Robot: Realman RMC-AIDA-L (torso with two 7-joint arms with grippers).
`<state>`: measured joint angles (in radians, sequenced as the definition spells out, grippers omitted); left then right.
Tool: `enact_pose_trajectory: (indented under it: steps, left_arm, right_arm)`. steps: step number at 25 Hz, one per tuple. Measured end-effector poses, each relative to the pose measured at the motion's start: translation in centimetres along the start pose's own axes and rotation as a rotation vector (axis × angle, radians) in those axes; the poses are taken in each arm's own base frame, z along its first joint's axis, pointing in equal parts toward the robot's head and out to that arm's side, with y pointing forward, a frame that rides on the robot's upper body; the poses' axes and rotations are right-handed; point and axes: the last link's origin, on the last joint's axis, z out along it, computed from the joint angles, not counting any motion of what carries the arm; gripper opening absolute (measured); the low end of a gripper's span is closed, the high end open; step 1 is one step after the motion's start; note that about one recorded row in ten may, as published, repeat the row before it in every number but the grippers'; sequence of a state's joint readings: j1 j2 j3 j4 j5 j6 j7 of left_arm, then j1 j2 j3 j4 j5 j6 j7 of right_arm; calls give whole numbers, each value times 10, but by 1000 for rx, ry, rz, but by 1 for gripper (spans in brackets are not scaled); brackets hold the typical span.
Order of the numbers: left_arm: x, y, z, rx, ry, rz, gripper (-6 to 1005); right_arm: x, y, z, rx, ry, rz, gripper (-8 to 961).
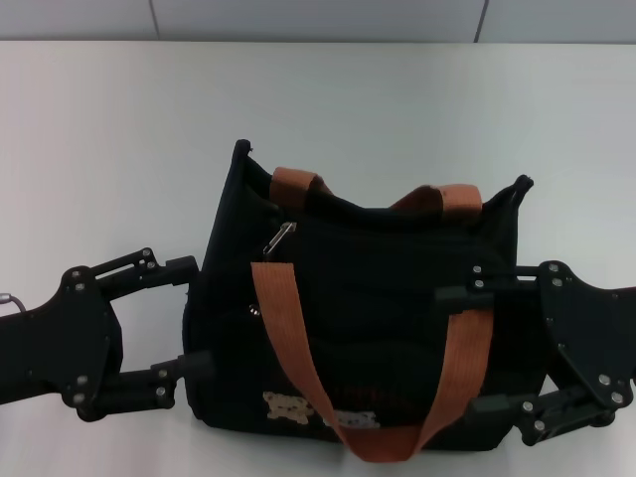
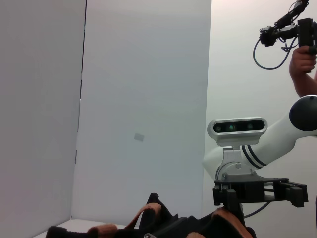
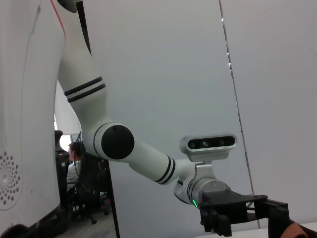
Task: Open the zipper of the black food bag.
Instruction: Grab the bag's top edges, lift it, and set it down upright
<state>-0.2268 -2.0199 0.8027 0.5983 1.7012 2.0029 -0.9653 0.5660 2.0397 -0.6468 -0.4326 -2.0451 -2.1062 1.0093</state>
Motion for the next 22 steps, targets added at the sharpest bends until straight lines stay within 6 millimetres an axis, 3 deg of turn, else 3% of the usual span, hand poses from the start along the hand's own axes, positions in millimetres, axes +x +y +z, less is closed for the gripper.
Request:
enact_pose_trajectory:
  steps: [22]
  left_arm:
    - [-3,0,5,14,16,-5,783]
  right_arm:
    - [3,-2,4,15,2,2,809]
